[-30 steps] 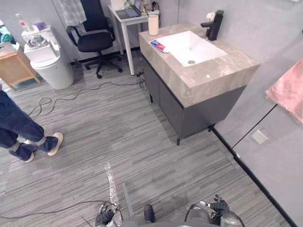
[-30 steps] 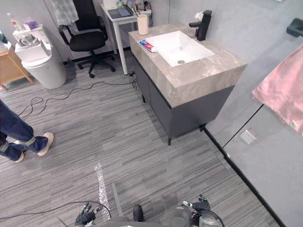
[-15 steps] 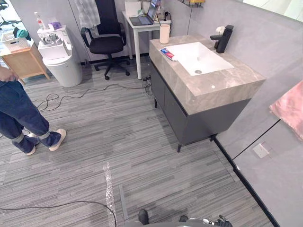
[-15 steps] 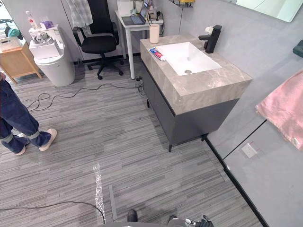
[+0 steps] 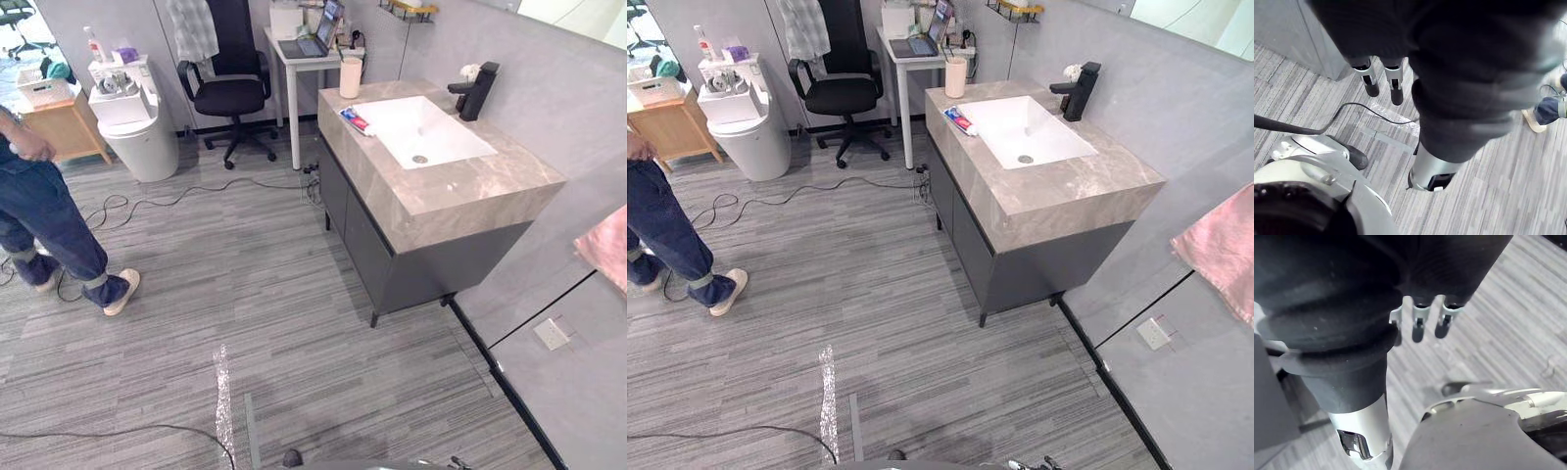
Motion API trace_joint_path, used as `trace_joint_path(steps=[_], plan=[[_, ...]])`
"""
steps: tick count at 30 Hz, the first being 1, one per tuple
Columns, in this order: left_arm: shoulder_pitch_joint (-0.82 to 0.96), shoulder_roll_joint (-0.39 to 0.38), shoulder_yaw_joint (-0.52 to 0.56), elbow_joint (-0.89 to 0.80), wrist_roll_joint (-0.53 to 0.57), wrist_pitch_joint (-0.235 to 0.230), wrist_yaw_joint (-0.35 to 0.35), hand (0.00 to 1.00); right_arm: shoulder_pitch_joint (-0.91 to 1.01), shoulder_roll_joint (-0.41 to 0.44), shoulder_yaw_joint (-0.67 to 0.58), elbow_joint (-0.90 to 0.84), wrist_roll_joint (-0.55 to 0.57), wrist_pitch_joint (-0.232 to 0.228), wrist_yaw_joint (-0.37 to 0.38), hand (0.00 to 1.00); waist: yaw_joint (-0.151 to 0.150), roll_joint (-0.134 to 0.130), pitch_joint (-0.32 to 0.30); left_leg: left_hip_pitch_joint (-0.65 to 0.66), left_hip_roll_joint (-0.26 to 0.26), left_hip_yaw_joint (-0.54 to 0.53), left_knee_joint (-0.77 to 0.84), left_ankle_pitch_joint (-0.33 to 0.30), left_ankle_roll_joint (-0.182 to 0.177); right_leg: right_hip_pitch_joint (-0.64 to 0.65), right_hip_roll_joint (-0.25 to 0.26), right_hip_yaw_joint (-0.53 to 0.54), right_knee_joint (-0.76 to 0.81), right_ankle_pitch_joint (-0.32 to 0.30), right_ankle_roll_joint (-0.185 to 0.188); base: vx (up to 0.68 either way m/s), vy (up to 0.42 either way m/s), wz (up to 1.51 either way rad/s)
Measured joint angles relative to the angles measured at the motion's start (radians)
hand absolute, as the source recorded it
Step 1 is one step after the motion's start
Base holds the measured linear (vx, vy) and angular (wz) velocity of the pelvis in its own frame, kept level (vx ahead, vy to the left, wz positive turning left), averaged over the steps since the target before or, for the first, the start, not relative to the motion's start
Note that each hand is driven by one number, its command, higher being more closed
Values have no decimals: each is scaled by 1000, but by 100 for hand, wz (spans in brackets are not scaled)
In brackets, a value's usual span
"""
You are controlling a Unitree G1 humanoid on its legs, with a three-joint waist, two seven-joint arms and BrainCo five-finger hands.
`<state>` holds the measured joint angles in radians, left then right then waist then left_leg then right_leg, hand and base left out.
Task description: Organize washtable
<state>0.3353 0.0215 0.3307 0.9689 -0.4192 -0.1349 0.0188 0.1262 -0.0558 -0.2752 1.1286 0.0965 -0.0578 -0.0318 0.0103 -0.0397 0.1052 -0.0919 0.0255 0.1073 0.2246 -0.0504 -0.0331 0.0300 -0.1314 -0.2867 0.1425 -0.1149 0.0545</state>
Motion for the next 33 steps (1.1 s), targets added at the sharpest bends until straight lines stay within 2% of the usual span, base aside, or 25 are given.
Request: trace_joint_path(steps=[2,3,4,5,6,8,9,10,11,12,13,14,16,19,20,21,22,23,24,26,27,29,30,31,33], plan=[[-15,-18,36,-24,-4,0,5,0,-1,3,1,-20,17,0,9,0,9,-12,48,-156,24,-22,299,-23,-25,4,-8,-19,49,-23,-8,-105,19,20],[-13,-19,37,-27,-10,0,6,0,0,2,2,-20,19,0,10,0,13,-14,52,-187,35,-28,370,-29,-21,2,-9,-30,59,-26,-11,-109,74,24],[-11,-20,38,-24,-25,2,9,0,9,2,1,-36,17,2,10,0,25,-7,58,-218,72,-22,444,-64,-9,17,-11,-47,64,-31,-4,-51,126,12],[-11,-26,65,-28,-50,0,11,0,23,4,1,-56,6,2,11,0,39,-7,59,-222,116,-23,447,-95,-3,33,-14,-51,65,-43,16,-9,143,13],[-10,-29,84,-30,-62,-1,14,0,23,4,2,-57,-2,3,11,0,40,-8,58,-223,139,-25,431,-99,3,40,-19,-57,67,-48,24,85,206,19],[-10,-32,141,-37,-87,-3,28,0,21,6,3,-58,-36,3,11,0,44,-10,59,-218,191,-64,274,-97,-1,41,-63,-75,100,-74,65,136,302,35],[-8,-33,155,-35,-90,-3,28,0,20,5,3,-57,-42,3,11,0,46,-10,59,-216,194,-84,226,-95,-4,41,-77,-77,108,-83,81,189,399,40],[-2,-34,184,-32,-90,-3,29,0,20,0,3,-55,-56,2,11,0,55,-7,59,-212,204,-97,149,-71,-41,46,-107,-78,122,-100,110,253,478,46],[-2,-26,211,-23,-90,-4,31,0,17,2,2,-44,-60,3,9,0,61,-7,62,-207,172,-57,163,-23,-86,61,-150,-71,118,-110,143,268,493,41],[1,-23,226,-19,-90,-6,32,0,13,11,0,-32,-62,3,8,0,66,-28,62,-208,147,-37,172,-31,-75,68,-170,-65,110,-112,151,343,504,33],[7,-12,248,-7,-90,-13,37,0,-19,11,9,-6,-70,7,16,0,67,-46,63,-225,125,-16,226,-69,-53,74,-194,-46,118,-105,145,268,371,0],[11,-5,271,14,-89,-13,42,0,-42,15,9,-4,-70,8,12,0,75,-53,61,-234,112,0,285,-115,-50,69,-195,-18,128,-69,130,303,384,-18],[21,-1,274,25,-84,-8,49,0,-57,24,5,3,-72,5,10,0,92,-40,55,-221,109,8,349,-183,-43,68,-198,42,140,-16,120,196,271,-48],[20,4,238,22,-49,-4,45,0,-59,41,-14,-2,-68,-3,10,0,84,-33,40,-168,86,12,338,-215,-11,23,-219,74,257,69,11,246,317,-27],[14,8,209,19,-34,-4,42,0,-58,49,-24,-11,-60,-2,10,0,80,-36,37,-131,71,17,308,-220,-2,-15,-240,72,345,125,-64,192,193,-3],[15,11,190,14,-20,-4,36,0,-58,53,-29,-15,-48,0,10,0,69,-41,34,-94,58,18,278,-221,3,-35,-256,73,399,184,-107,262,212,18],[14,21,165,8,-7,-4,28,0,-59,58,-29,-22,-46,-4,11,0,52,-38,33,-49,47,5,243,-218,27,-41,-258,83,462,245,-86,266,184,30],[13,23,149,1,3,-4,26,0,-58,60,-30,-25,-48,-6,10,0,45,-38,33,-29,42,-7,229,-220,39,-50,-248,92,509,238,-67,317,164,48],[9,42,131,-17,16,-4,25,0,-58,60,-37,-27,-50,-7,11,0,40,-40,34,27,27,-40,190,-227,82,-84,-201,94,633,141,-45,260,115,39],[11,46,132,-21,35,-7,28,0,-56,64,-38,-44,-50,-8,11,0,28,-41,35,105,11,-70,133,-233,105,-125,-151,42,724,11,-43,310,60,34],[10,45,129,-21,40,-7,26,0,-55,64,-36,-53,-49,-9,12,0,27,-42,38,150,8,-80,103,-237,113,-154,-119,-20,731,-49,-51,302,-1,25],[8,38,114,-21,44,-6,24,0,-63,66,-37,-56,-49,-12,14,0,24,-49,53,202,15,-86,93,-258,131,-207,-71,-95,681,-108,-54,308,-57,26],[8,35,107,-20,47,-5,24,0,-69,68,-38,-56,-50,-13,14,0,23,-49,61,215,22,-86,95,-269,124,-219,-55,-118,644,-114,-57,422,-145,38],[11,19,101,-20,62,-5,24,0,-74,68,-43,-58,-52,-13,12,0,18,-48,65,239,43,-88,106,-298,113,-245,-26,-166,536,-111,-58,365,-136,33],[22,-13,92,-21,79,-4,23,0,-74,72,-52,-66,-60,-13,10,0,19,-48,67,294,68,-89,105,-339,86,-261,1,-236,323,-63,-28,495,-165,17]])
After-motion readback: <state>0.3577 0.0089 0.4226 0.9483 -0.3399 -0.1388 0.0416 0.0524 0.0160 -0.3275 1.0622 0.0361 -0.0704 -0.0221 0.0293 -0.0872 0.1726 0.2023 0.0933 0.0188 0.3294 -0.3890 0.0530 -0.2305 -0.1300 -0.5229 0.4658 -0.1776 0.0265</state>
